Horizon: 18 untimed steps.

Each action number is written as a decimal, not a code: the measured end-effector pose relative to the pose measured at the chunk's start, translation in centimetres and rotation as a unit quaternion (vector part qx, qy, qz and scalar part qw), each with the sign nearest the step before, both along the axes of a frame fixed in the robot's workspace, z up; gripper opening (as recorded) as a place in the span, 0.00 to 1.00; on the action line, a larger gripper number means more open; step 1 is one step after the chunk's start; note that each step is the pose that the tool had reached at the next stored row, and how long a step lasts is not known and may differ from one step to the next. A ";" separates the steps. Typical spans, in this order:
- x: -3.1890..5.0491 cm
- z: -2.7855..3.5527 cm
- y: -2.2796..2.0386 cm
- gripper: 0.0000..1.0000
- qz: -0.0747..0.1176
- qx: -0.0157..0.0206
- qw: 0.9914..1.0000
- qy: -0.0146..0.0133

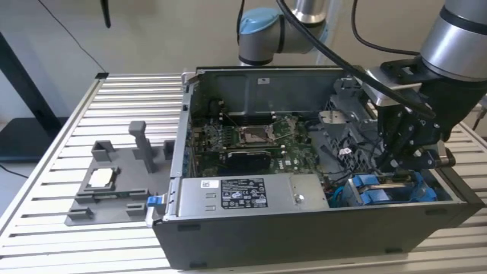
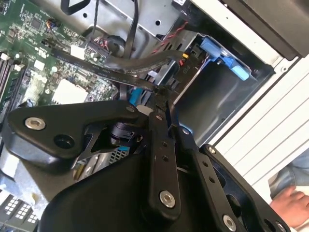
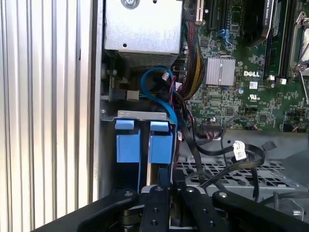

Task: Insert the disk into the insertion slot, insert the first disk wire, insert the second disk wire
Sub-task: 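Insert the second disk wire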

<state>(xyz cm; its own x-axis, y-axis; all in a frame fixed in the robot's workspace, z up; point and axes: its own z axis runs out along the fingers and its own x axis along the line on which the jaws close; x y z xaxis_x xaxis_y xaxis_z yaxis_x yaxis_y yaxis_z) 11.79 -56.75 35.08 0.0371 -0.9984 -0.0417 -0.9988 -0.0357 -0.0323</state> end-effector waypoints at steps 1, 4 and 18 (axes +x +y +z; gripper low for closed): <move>0.07 -0.03 -0.06 0.16 0.000 0.000 1.000 0.001; 0.16 -0.10 -0.19 0.16 0.000 0.000 1.000 0.001; 0.56 -0.48 -0.30 0.16 -0.016 0.000 1.000 0.001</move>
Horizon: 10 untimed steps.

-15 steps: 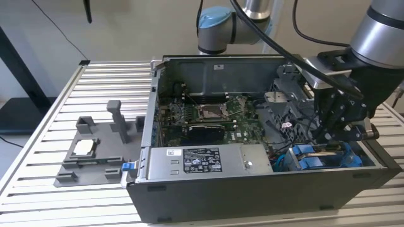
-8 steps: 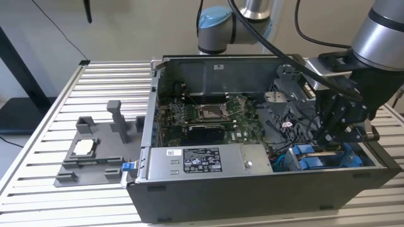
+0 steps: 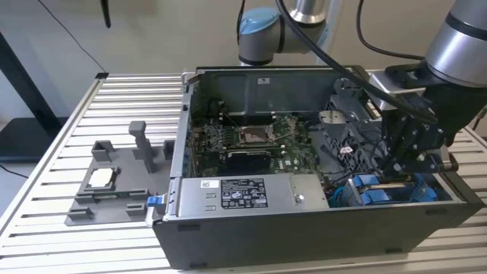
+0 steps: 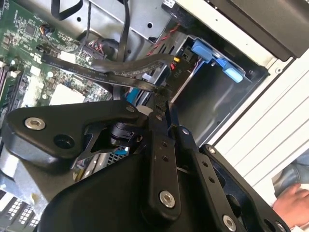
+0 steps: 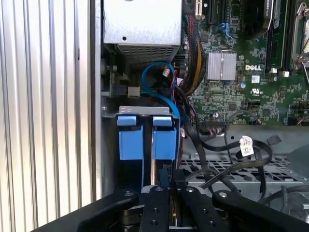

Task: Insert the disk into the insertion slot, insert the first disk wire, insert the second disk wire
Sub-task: 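Insert the second disk wire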

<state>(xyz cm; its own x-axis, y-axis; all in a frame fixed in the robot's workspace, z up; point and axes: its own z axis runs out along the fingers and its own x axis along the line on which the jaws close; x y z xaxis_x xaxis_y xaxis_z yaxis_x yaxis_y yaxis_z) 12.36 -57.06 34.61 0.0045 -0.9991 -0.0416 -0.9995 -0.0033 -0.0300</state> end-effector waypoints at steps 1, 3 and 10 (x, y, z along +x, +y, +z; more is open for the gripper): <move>0.01 -0.04 0.00 0.16 0.000 0.000 1.000 0.000; 0.01 -0.13 0.00 0.16 0.000 0.000 1.000 0.000; 0.01 -0.37 0.01 0.16 0.000 0.000 1.000 0.000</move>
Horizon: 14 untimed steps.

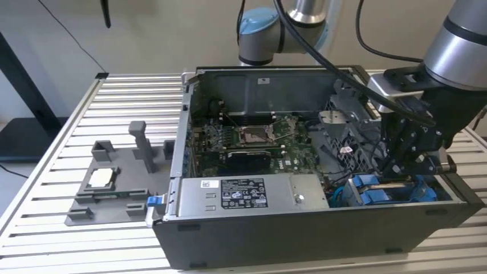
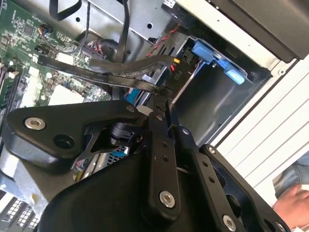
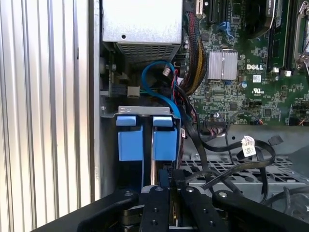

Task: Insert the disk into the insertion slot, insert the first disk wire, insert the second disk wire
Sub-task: 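Insert the second disk wire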

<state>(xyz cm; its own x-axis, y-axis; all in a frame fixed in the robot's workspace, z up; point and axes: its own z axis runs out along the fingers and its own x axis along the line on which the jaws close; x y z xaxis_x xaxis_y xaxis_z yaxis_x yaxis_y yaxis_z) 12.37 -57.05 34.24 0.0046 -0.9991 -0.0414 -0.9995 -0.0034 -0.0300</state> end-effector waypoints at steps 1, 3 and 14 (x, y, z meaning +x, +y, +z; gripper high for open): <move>0.00 -0.02 0.00 0.16 0.000 0.000 1.000 0.000; 0.00 -0.07 0.01 0.16 0.000 0.000 1.000 0.000; 0.00 -0.40 0.02 0.16 0.000 0.000 1.000 0.000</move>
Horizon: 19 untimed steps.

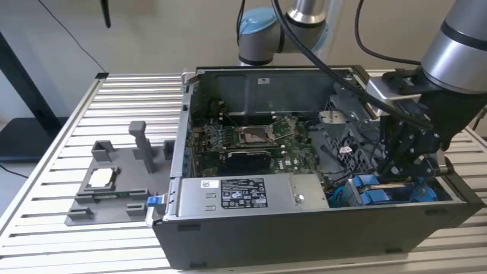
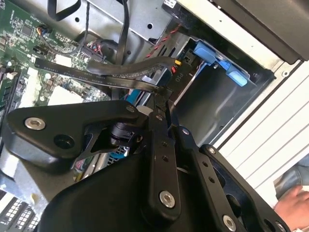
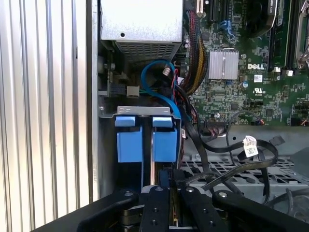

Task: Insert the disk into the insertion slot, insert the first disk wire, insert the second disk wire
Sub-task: 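Insert the second disk wire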

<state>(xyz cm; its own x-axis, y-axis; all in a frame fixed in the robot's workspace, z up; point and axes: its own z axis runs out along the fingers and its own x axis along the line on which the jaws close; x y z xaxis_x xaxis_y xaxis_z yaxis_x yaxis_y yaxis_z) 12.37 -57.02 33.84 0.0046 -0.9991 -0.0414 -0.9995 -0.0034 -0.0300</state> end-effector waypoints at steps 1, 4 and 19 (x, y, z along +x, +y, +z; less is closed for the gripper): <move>0.00 0.00 0.00 0.16 0.000 0.000 1.000 0.000; 0.00 -0.01 -0.01 0.16 0.000 0.000 1.000 0.000; 0.00 1.50 -0.01 0.24 0.000 0.000 1.000 0.000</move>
<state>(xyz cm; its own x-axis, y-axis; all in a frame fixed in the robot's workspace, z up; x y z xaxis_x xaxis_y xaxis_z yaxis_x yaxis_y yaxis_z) 12.37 -57.03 35.34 0.0041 -0.9991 -0.0415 -0.9995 -0.0029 -0.0300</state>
